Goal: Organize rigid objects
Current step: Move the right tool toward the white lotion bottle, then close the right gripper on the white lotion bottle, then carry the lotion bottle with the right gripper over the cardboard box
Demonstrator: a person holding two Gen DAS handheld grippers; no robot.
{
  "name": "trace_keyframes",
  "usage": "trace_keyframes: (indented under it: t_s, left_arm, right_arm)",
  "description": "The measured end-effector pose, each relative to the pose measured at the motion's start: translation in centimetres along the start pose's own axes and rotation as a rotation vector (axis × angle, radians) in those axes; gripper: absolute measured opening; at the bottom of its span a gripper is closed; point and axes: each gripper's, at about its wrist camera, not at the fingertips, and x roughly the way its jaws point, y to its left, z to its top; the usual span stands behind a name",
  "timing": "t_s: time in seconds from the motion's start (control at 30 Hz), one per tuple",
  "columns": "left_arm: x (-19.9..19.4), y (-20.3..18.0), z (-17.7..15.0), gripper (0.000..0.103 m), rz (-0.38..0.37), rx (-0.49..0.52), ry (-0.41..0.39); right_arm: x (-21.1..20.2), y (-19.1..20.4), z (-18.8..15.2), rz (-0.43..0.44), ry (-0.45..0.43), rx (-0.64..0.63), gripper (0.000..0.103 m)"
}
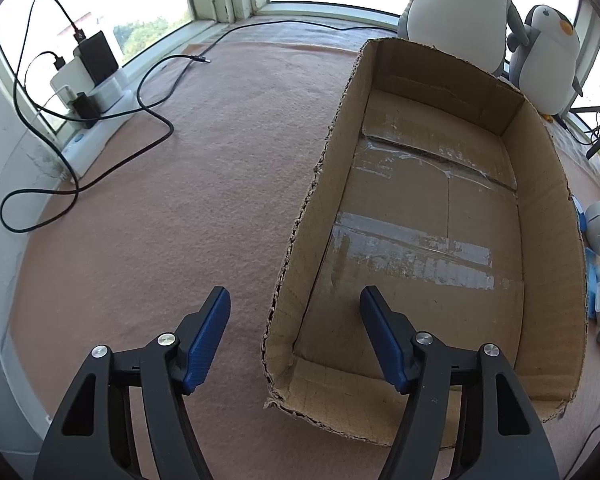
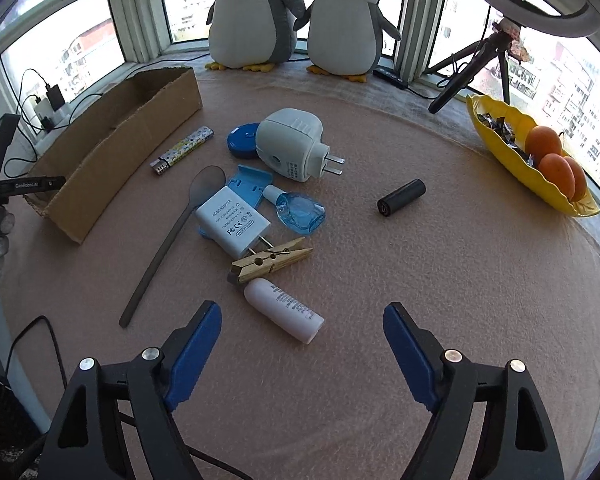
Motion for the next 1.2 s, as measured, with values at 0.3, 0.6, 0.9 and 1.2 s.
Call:
trace_keyframes:
  t_s: [0.3,0.6,0.9,1.2]
  left_arm:
    - [0.1,0.0,0.0,0.067,-0.005,-0.002,-0.006]
    - [0.1,0.1,0.0,0.067,-0.005,-0.008,-0.006]
    - [0.1,0.1,0.1,0.067,-0.008,-0.009,-0.007]
    - [0.2,0.3,-0.1,0.067,-0.022,-0.010,-0.012]
  right_arm:
    - [3.1,0.9,1.1,0.049,0.090,-0.105,0.052]
    - [4.3,1.5,0.8,0.096,0.150,-0.133,0.037]
    - [4.1,2.0,0.4,0.119,0.174,-0.115,0.019]
    - [3.4,3.0,-0.5,0.157,0.167,-0.041,0.018]
